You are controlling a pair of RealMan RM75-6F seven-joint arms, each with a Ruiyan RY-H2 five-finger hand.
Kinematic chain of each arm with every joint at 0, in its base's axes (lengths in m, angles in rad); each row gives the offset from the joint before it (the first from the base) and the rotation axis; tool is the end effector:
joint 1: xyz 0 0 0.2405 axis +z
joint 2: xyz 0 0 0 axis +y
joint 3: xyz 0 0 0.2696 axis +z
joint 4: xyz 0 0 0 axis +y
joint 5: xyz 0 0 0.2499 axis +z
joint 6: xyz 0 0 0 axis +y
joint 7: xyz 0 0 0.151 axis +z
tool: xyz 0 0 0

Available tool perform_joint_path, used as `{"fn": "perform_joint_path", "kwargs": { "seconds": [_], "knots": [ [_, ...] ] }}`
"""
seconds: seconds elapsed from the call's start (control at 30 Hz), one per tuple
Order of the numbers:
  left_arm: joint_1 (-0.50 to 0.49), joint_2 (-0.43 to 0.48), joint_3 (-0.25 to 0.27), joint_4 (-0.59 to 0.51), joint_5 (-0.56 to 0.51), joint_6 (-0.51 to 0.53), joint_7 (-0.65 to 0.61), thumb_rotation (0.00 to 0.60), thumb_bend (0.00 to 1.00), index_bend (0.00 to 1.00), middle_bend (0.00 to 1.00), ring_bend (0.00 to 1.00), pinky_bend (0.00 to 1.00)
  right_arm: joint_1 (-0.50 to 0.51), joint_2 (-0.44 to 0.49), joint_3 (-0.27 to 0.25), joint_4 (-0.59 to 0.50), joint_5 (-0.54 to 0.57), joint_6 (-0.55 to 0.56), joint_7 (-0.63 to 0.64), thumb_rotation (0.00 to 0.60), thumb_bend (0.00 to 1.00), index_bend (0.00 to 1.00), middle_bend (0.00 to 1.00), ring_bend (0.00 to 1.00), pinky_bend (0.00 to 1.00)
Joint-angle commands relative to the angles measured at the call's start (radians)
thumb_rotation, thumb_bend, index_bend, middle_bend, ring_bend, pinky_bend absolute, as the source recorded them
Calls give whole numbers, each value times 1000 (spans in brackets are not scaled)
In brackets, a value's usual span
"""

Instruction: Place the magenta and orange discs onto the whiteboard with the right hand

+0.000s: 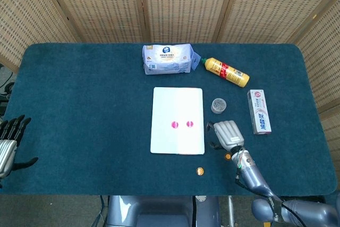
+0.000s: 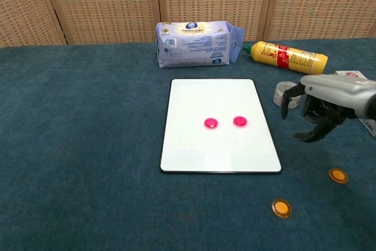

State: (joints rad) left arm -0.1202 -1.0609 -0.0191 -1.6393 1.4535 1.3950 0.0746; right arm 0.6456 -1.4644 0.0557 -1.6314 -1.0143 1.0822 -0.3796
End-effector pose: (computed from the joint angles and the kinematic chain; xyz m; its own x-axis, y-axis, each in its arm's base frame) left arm -0.3467 0.1959 0.1322 0.4857 0.1056 0.8677 0.8726 -0.0008 -0.4884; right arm -0.2026 -0.3167 -0.0413 0.4122 -0.3395 0.8455 -0.9074 -0.2358 0.3478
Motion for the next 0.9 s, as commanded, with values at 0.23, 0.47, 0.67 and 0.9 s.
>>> {"fn": "perform_joint_path", "kwargs": {
  "seconds": [0.23, 0.47, 0.67, 0.9],
  "knots": [
    [-1, -4, 2, 0, -1, -4, 10, 600, 0, 0, 0, 0, 0, -106, 39, -95, 29, -143, 23, 119, 600, 337, 402, 907, 921, 1000],
    [-1, -5, 2, -2, -1, -4, 16, 600, 0, 0, 0, 0, 0, -150, 30, -116, 76, -217, 50, 138, 600, 337, 403, 908, 923, 1000],
    [-1, -6, 2, -2, 0, -3, 18, 600, 0, 0, 0, 0, 0, -169, 20, -121, 94, -245, 48, 146, 600, 339, 403, 909, 924, 1000],
    [1, -5, 3, -3, 3, 2, 18, 600, 0, 0, 0, 0, 0, -186, 3, -123, 115, -269, 31, 144, 600, 338, 402, 910, 924, 1000]
  ]
}}
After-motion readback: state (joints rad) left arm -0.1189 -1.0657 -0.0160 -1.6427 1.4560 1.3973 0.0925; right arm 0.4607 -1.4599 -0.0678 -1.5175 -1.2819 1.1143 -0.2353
